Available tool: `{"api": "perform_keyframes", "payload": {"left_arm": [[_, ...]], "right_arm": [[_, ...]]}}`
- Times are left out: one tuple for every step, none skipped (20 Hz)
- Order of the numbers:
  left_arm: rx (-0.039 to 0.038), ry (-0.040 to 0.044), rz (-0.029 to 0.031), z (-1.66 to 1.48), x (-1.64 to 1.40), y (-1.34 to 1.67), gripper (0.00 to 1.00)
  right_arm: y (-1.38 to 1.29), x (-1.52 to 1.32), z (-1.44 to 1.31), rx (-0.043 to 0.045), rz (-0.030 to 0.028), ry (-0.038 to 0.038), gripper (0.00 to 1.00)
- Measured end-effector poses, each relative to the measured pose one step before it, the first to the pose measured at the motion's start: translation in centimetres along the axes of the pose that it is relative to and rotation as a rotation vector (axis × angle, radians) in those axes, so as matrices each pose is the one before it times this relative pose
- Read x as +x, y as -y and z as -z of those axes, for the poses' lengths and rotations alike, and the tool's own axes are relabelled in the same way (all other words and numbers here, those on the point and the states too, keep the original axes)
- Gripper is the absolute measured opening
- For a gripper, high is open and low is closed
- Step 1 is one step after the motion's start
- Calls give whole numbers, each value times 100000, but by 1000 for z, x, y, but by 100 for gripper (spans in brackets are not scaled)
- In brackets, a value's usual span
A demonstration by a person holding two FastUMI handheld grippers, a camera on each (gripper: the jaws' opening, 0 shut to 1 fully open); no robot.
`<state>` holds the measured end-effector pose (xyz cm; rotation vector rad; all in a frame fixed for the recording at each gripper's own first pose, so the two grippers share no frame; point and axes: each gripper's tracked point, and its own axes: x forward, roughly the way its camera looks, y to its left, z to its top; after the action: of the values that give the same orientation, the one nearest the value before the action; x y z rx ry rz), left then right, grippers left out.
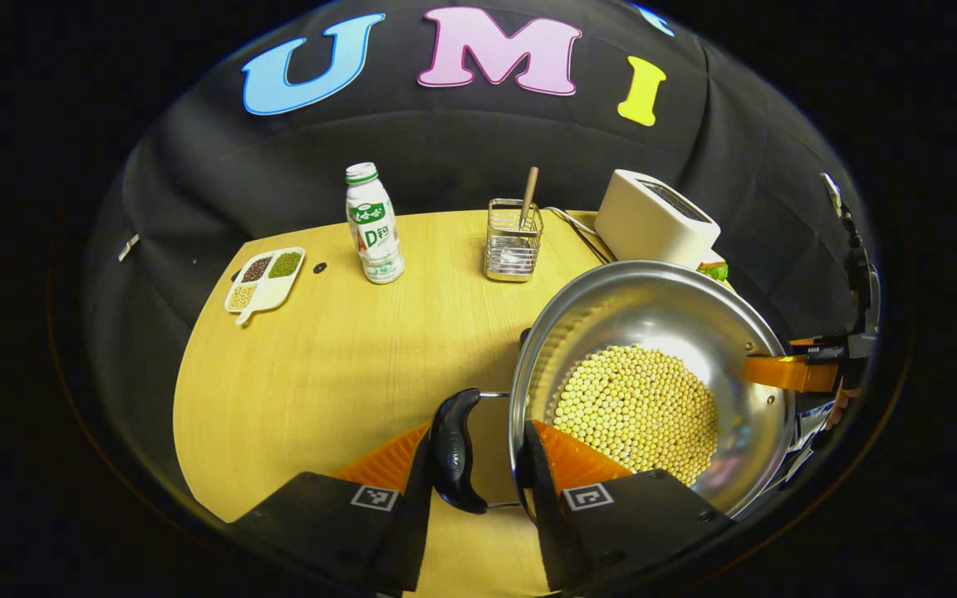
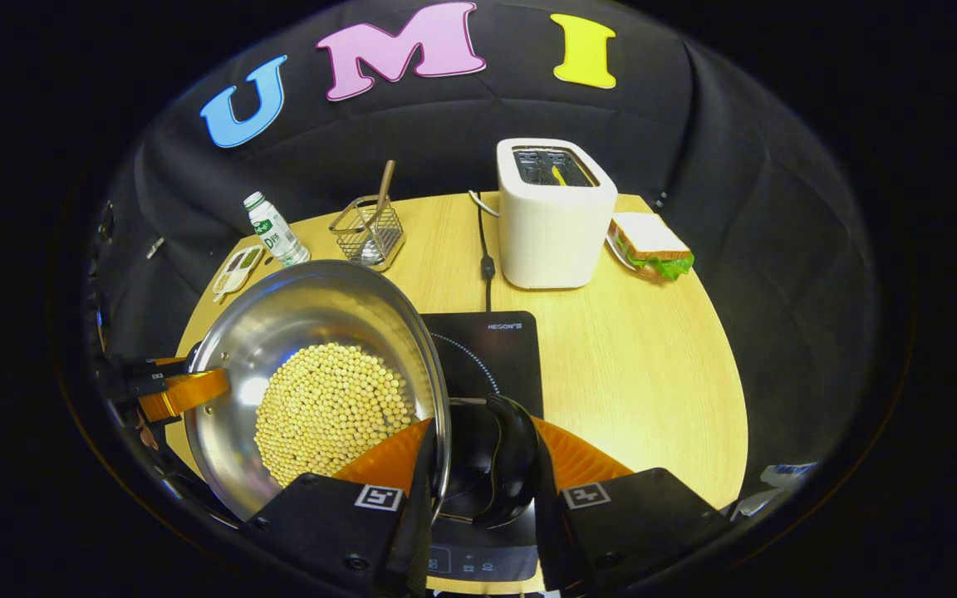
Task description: First push the handle of the pot to place it horizontally, then grasp the pot with both hands and set it on the induction cooktop.
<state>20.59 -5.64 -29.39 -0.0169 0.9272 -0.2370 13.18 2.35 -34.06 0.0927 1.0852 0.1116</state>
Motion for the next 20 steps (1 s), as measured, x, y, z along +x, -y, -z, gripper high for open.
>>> {"api": "perform_keyframes", "payload": {"left_arm": [[-322,-230,-12,-73,364,504,57],[-328,-124,6,47,307,430,57],[-488,-338,10,11,382,448,57],[-495,-221,-66,60,310,339,57],[-305,-366,-145,-52,343,352,57],[-162,-249,-156,140,127,-16,57],[31,-192,-218,1,196,86,57],[104,-203,-182,31,194,212,57],[109,7,-130,-96,267,218,57],[110,55,-114,-30,226,180,57],[138,-138,-154,-78,169,151,57],[-40,-16,-106,109,157,39,57],[-123,78,-166,-43,128,40,57],[-213,-272,-128,71,78,62,57],[60,956,-144,-255,-172,-19,57],[567,-400,-145,46,355,-51,57],[563,428,-123,-232,127,28,57],[210,-209,32,49,75,-24,57],[-333,144,162,-112,103,20,57],[-146,79,145,60,-18,-68,57]], "right_arm": [[489,271,-47,-135,-203,-425,54],[488,304,-101,-330,-156,-289,54],[464,163,-10,-463,26,-52,51],[486,171,-100,-288,112,85,51],[501,273,-33,-235,-38,-65,54],[368,262,-9,160,-136,-387,54],[247,329,168,324,-204,-294,54],[227,265,60,167,-226,-189,54],[238,335,93,-101,-175,-147,54],[186,252,-1,42,-121,-177,51],[117,252,110,69,-95,-114,54],[143,258,-63,201,-62,58,54],[108,170,14,1,-99,108,54],[13,198,-36,-129,-146,-164,54],[10,96,-87,100,-135,368,54],[-7,184,18,304,-199,-245,55],[-24,48,93,325,-199,-178,55],[-43,121,-61,373,-169,229,55],[54,134,-46,186,-120,231,54],[43,13,-79,277,-263,262,55]]}}
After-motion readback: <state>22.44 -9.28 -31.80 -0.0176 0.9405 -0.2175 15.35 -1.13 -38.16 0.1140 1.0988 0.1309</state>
